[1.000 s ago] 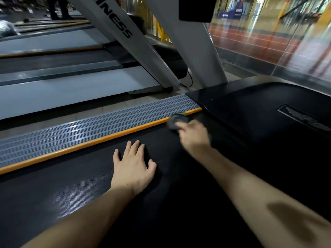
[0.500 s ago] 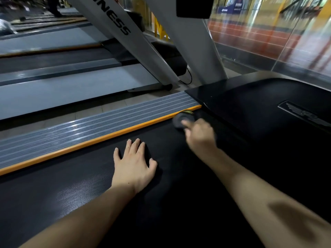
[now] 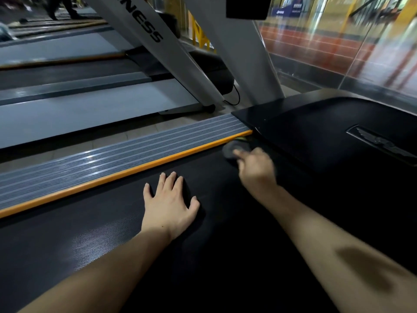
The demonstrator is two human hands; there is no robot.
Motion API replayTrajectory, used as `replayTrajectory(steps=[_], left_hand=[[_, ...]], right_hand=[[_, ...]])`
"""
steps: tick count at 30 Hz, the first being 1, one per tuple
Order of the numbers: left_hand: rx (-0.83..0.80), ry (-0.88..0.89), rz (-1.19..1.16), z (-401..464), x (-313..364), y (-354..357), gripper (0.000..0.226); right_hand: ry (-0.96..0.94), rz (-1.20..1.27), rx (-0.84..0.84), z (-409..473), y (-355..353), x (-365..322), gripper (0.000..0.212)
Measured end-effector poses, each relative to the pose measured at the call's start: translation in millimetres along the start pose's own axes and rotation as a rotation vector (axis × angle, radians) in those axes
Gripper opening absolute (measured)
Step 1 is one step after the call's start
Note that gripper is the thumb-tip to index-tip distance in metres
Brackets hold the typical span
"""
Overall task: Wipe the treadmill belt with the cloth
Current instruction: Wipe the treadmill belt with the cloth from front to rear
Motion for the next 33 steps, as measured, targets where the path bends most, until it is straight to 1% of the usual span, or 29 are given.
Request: replayTrajectory(steps=[1, 3, 5, 6, 7, 9, 10, 12, 13, 14, 15, 17, 18, 20, 22, 24, 25, 26, 27, 28, 29, 31, 33], left_hand=[[0.001, 0.0, 0.003, 0, 0, 0, 0.078], [0.003, 0.001, 0.016, 0, 1, -1, 0.08], [0.003, 0.001, 0.025, 0, 0, 0, 0.081], [0.008, 0.001, 0.026, 1, 0, 0, 0.082], [0.011, 0.001, 0.024, 0, -1, 0, 0.082], [0.009, 0.006, 0.019, 0, 0, -1, 0.08], [0.008, 0.009, 0.016, 0, 0, 0, 0.079], [0.006, 0.018, 0.009, 0, 1, 0, 0.076], [0.006, 0.021, 0.007, 1, 2, -1, 0.075], [0.007, 0.022, 0.006, 1, 2, -1, 0.074], [0.008, 0.021, 0.006, 1, 2, -2, 0.075], [0.005, 0.022, 0.009, 0, 2, -2, 0.076], [0.006, 0.021, 0.012, 0, 2, -2, 0.076], [0.011, 0.023, 0.012, -1, 1, -2, 0.078], [0.015, 0.027, 0.009, -1, 2, -3, 0.079], [0.01, 0.026, 0.005, -1, 1, -3, 0.079], [0.008, 0.026, 0.004, 0, 2, -2, 0.078], [0.007, 0.027, 0.004, 0, 2, -1, 0.077], [0.008, 0.027, 0.005, 0, 2, -1, 0.076], [0.006, 0.027, 0.007, 1, 1, -1, 0.075], [0.004, 0.027, 0.007, 1, 2, 0, 0.075], [0.01, 0.03, 0.008, 0, 2, -1, 0.076], [0.018, 0.039, 0.011, 0, 3, -2, 0.076]], right_hand=[[-0.096, 0.074, -0.013, -20, 5, -22, 0.033], [-0.247, 0.169, -0.104, -50, 9, -51, 0.034], [-0.361, 0.161, -0.119, -47, 5, -49, 0.035], [-0.367, 0.094, -0.09, -34, 3, -36, 0.034], [-0.326, 0.011, -0.07, -16, 0, -16, 0.032], [-0.137, -0.152, -0.094, 24, -10, 37, 0.037], [-0.045, -0.173, -0.091, 35, -16, 58, 0.041], [0.082, -0.195, -0.055, 35, -21, 69, 0.044], [0.095, -0.19, -0.029, 25, -20, 59, 0.04], [0.072, -0.133, 0.029, 12, -20, 41, 0.034], [0.008, -0.046, 0.068, -5, -16, 21, 0.029], [-0.175, 0.058, 0.011, -42, -4, -19, 0.03], [-0.244, 0.082, -0.059, -54, -2, -32, 0.033], [-0.374, 0.084, -0.112, -55, -10, -38, 0.035], [-0.359, -0.047, -0.073, -30, -16, -9, 0.033], [-0.218, -0.199, -0.068, 8, -24, 42, 0.035], [-0.119, -0.226, -0.045, 20, -29, 64, 0.035], [-0.022, -0.242, -0.022, 25, -32, 75, 0.036], [0.037, -0.243, 0.018, 22, -32, 73, 0.036], [0.055, -0.22, 0.06, 14, -27, 62, 0.033], [0.032, -0.151, 0.098, 0, -23, 43, 0.029], [-0.103, -0.005, 0.091, -36, -14, -8, 0.023], [-0.226, 0.091, -0.048, -66, -6, -45, 0.029]])
Point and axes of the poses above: each hand's wrist, its own z-axis towards the middle knuckle, its own y-axis out of the palm, x = y × z, the point moved 6 cm from there along z, towards the middle knuckle, and after that the axes turned 7 degrees about y, right-handed, at the moved point
